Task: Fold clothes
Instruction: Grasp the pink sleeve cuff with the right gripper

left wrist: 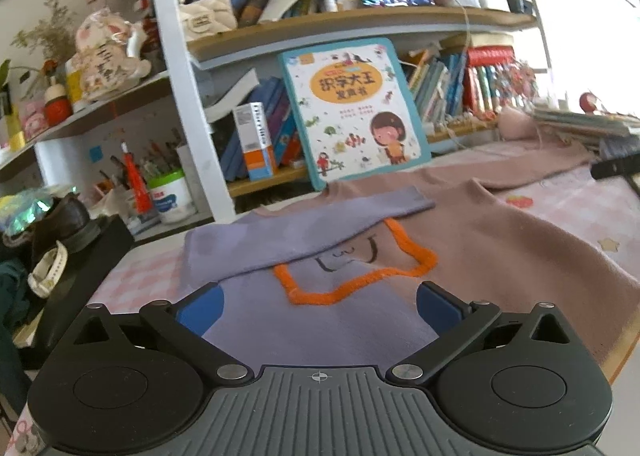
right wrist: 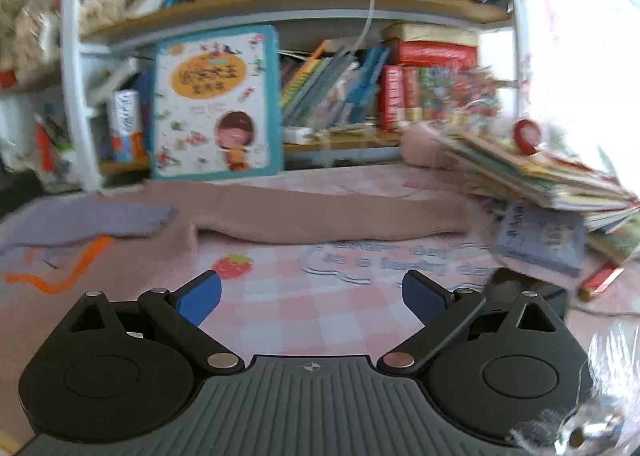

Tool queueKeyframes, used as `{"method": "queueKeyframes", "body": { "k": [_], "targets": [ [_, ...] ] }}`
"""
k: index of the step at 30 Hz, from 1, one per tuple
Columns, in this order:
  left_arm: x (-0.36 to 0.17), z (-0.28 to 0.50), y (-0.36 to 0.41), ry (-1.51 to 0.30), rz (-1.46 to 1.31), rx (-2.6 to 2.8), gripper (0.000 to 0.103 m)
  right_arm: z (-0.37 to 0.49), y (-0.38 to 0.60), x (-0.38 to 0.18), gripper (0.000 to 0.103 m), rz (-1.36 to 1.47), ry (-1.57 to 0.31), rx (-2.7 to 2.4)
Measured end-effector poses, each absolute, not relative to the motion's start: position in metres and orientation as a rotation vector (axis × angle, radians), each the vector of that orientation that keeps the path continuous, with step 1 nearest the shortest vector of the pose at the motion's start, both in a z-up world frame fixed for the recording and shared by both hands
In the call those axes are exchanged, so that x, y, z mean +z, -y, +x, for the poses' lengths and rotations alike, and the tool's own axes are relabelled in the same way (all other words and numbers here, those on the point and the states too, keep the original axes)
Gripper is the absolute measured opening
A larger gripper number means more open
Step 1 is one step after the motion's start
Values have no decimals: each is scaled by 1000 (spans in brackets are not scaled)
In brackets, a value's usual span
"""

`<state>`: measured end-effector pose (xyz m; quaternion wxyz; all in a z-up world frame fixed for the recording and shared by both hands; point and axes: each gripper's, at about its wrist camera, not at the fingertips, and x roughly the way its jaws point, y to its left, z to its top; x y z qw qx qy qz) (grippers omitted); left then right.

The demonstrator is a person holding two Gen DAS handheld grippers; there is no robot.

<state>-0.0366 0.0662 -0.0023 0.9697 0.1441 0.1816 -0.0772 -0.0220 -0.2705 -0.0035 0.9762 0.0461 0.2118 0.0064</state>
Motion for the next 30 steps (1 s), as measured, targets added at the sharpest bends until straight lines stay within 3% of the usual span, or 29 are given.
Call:
{"method": "queueKeyframes", "body": {
  "k": [11,16,18,20,30],
  "targets": [
    [-2,-35,-73,-378,233,-169,103,62,361,13,93,218,-642,-103],
    [0,-29,-89,-394,138,-163,103,102,392,17,71,289,-687,-146],
    [0,-26,-96,-408,93,-144,103,118,398,16,47,278,-716,-177],
    [0,-25,-102,-412,62,-123,103,130,401,14,40,252,-741,-211],
    [-1,-23,-105,-424,45,-121,103,163,413,-3,41,193,-803,-255]
  ]
}}
